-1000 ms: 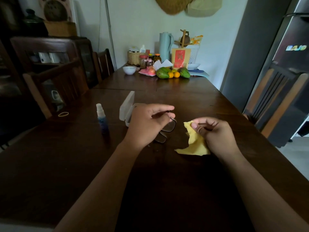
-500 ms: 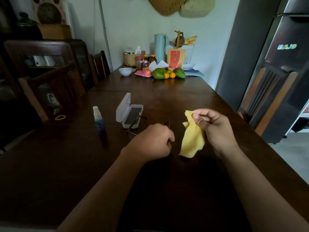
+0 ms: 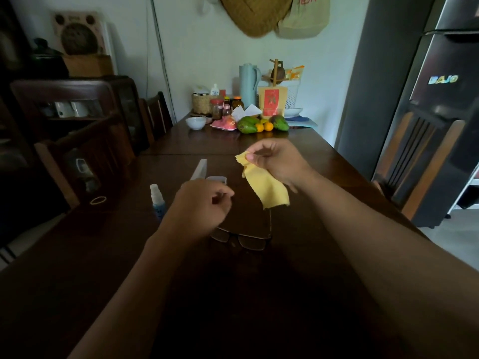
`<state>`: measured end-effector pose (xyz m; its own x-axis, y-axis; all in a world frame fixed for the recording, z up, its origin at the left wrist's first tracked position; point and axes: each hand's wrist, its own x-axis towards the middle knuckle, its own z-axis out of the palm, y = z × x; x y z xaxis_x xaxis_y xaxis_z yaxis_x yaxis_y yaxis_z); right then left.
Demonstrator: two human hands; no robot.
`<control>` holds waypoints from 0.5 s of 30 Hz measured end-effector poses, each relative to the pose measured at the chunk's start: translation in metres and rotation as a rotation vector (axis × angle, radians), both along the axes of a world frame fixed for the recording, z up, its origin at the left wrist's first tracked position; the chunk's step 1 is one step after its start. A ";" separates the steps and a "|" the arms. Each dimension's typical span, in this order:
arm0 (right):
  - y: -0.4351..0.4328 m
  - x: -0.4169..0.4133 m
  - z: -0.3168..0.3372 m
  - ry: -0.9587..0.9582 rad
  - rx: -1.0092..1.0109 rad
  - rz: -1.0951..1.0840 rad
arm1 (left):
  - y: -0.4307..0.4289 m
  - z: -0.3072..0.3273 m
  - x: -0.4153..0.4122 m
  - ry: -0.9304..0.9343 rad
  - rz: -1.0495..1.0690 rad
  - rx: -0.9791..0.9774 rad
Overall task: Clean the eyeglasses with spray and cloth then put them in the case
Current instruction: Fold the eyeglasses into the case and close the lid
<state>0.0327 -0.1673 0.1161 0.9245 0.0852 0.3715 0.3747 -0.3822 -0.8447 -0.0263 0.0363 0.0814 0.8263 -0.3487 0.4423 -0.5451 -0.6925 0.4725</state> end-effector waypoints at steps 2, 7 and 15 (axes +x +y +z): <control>0.014 0.024 0.002 0.040 -0.057 -0.025 | 0.012 -0.006 0.007 0.014 0.109 -0.022; 0.048 0.085 -0.008 0.243 0.007 -0.125 | 0.026 -0.030 0.012 0.123 0.263 -0.148; 0.087 0.131 -0.040 0.558 0.174 -0.259 | 0.021 -0.046 0.016 0.386 0.235 -0.227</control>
<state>0.1637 -0.0803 0.0759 0.9655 -0.1854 -0.1831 -0.2254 -0.2414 -0.9439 -0.0108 0.0570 0.0349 0.9892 -0.0642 0.1321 -0.1427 -0.6316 0.7620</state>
